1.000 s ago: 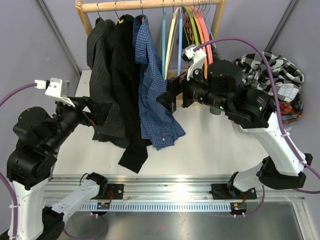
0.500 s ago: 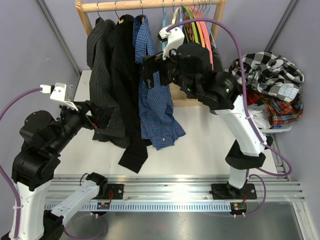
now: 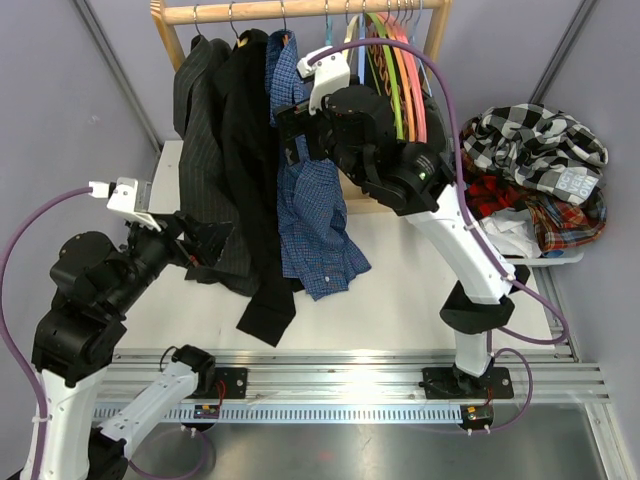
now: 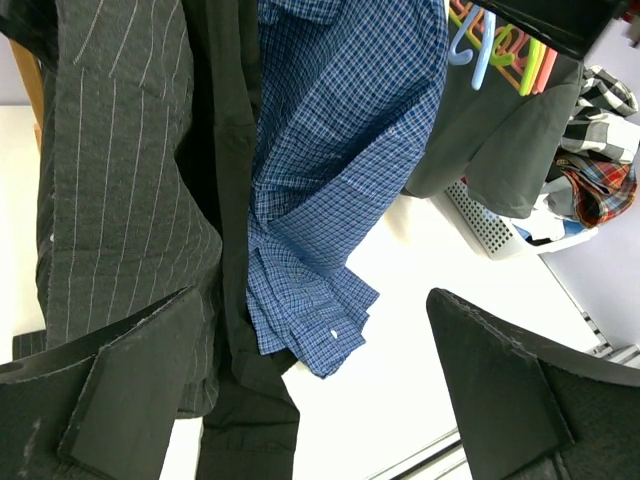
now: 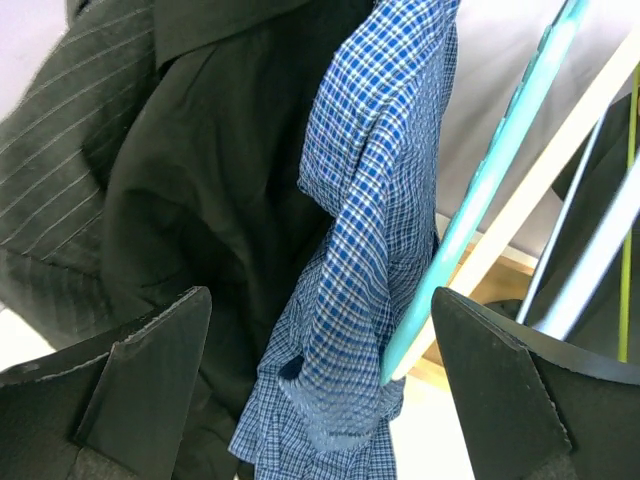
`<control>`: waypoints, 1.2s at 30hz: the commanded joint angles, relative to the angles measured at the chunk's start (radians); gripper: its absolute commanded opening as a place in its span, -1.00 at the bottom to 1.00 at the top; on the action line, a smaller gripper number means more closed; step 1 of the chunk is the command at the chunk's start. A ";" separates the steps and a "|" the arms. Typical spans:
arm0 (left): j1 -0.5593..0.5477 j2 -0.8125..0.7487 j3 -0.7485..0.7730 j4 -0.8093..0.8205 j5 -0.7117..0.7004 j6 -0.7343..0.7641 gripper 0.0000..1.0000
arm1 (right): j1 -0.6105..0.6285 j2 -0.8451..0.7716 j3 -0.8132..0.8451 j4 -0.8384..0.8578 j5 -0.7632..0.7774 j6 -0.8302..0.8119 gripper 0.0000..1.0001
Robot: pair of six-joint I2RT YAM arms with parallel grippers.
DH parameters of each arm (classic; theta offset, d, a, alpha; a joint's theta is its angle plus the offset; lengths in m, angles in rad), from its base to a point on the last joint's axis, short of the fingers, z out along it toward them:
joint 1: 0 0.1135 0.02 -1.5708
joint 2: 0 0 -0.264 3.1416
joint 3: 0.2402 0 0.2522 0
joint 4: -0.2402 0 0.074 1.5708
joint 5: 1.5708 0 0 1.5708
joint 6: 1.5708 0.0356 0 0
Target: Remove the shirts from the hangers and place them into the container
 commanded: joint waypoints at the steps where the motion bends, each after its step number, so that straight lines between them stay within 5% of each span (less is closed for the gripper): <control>1: 0.003 -0.021 -0.018 0.051 0.032 -0.020 0.98 | 0.008 0.034 -0.005 0.083 0.045 -0.042 0.99; 17: 0.003 -0.072 -0.069 0.047 0.040 -0.030 0.98 | 0.002 0.103 -0.018 0.115 0.108 -0.033 0.98; 21: 0.003 -0.079 -0.081 0.045 0.040 -0.036 0.98 | -0.012 0.106 -0.018 0.110 0.097 -0.016 0.79; 25: 0.003 -0.084 -0.089 0.050 0.042 -0.038 0.98 | -0.018 0.104 -0.027 0.098 0.097 -0.001 0.99; 32: 0.003 -0.089 -0.103 0.058 0.049 -0.043 0.98 | -0.018 0.078 -0.081 0.113 0.120 0.002 0.97; 34: 0.003 -0.093 -0.106 0.058 0.049 -0.046 0.98 | -0.020 0.086 -0.073 0.110 0.133 0.005 0.75; 36: 0.003 -0.096 -0.107 0.058 0.048 -0.049 0.97 | -0.020 0.089 -0.062 0.106 0.134 0.008 0.07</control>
